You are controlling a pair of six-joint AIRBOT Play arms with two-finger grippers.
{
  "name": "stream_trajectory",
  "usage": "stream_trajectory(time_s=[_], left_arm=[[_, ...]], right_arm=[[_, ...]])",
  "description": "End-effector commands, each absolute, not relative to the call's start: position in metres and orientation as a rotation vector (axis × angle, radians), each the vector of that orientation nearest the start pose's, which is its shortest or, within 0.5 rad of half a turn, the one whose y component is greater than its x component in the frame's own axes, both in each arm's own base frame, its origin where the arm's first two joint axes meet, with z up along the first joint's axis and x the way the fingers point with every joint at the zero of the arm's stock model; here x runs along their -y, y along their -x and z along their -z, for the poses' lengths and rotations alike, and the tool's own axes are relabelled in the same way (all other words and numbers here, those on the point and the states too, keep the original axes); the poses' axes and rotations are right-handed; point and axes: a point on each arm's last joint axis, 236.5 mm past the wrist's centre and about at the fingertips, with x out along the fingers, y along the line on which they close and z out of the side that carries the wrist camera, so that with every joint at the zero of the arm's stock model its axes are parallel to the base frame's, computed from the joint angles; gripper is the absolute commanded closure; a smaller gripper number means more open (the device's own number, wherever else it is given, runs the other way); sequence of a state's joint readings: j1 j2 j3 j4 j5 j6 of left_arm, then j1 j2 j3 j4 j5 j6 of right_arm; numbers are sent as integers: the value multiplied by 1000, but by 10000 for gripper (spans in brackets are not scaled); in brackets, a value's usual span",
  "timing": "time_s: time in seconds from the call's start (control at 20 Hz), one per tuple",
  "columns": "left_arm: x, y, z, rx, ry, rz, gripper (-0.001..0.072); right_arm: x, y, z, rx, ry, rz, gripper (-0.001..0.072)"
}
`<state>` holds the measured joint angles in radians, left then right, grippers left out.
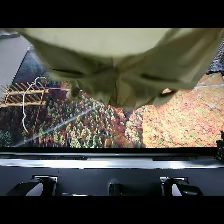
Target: Fold the clothes and pants, and hang the long-sleeved shirts on hangers.
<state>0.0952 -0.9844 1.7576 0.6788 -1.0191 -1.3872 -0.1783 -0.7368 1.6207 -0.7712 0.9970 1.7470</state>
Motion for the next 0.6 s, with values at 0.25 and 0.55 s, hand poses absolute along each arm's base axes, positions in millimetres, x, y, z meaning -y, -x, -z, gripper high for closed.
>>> stream_trajectory(time_s=[0.25,0.55], left_arm=[[91,-193,-557,158,340,422,687],[83,-248,-513,-15,426,388,687]], right_arm=[[-133,-129,-550,62,-457,-565,681],[-108,-222,-514,-146,-624,-473,681]])
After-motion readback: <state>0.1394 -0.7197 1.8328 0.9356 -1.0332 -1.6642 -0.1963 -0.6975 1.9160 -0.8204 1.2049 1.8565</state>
